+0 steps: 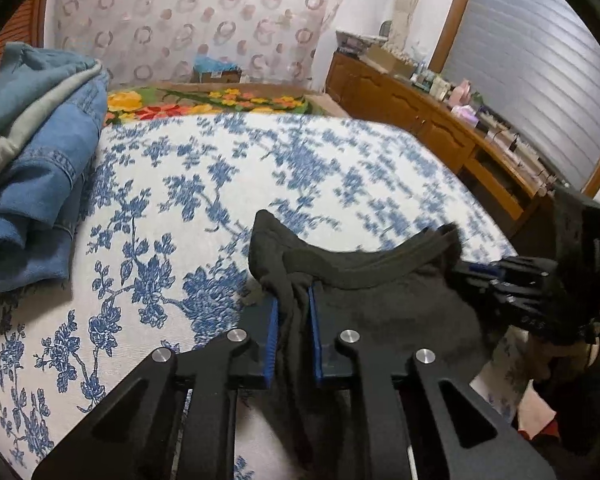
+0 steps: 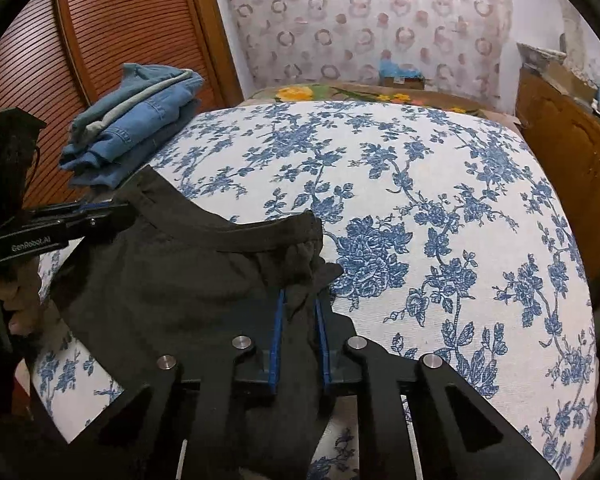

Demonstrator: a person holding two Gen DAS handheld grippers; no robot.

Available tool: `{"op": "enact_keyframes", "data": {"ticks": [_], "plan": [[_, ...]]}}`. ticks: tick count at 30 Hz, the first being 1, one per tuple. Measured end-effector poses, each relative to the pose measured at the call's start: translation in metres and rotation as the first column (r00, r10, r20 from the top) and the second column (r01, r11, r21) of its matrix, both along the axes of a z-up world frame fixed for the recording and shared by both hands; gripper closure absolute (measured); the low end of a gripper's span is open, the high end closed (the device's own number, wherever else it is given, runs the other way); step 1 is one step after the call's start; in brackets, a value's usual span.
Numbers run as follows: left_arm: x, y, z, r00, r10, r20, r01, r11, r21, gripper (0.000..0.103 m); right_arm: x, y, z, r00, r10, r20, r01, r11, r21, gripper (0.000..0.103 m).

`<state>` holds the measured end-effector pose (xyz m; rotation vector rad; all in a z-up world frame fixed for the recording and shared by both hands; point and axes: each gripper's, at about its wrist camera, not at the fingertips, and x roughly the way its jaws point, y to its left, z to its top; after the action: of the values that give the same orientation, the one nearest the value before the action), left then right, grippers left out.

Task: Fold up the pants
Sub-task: 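Lift the held shirt edge with both grippers, then carry the folded black shirt with both grippers toward the jeans stack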

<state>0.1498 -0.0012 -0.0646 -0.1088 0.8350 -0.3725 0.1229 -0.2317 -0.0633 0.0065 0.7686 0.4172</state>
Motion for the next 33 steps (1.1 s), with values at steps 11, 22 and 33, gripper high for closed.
{"op": "enact_keyframes", "data": {"ticks": [11, 22, 33], "plan": [[-0.003, -0.008, 0.055, 0.994, -0.035, 0.105, 0.036, 0.999, -0.003, 0.089, -0.005, -0.006, 0.055, 0.993, 0.013, 0.12, -0.021, 0.998, 0.063, 0.091], [0.016, 0.003, 0.095, 0.985, -0.027, 0.168, 0.027, 1.0, 0.003, 0.089, 0.012, -0.001, 0.096, 0.982, 0.037, 0.185, -0.047, 0.997, 0.053, 0.091], [0.028, 0.027, 0.124, 0.977, 0.017, 0.211, -0.018, 1.0, 0.001, 0.089, 0.041, 0.016, 0.121, 0.968, 0.091, 0.233, -0.103, 0.994, 0.038, 0.091]]}}
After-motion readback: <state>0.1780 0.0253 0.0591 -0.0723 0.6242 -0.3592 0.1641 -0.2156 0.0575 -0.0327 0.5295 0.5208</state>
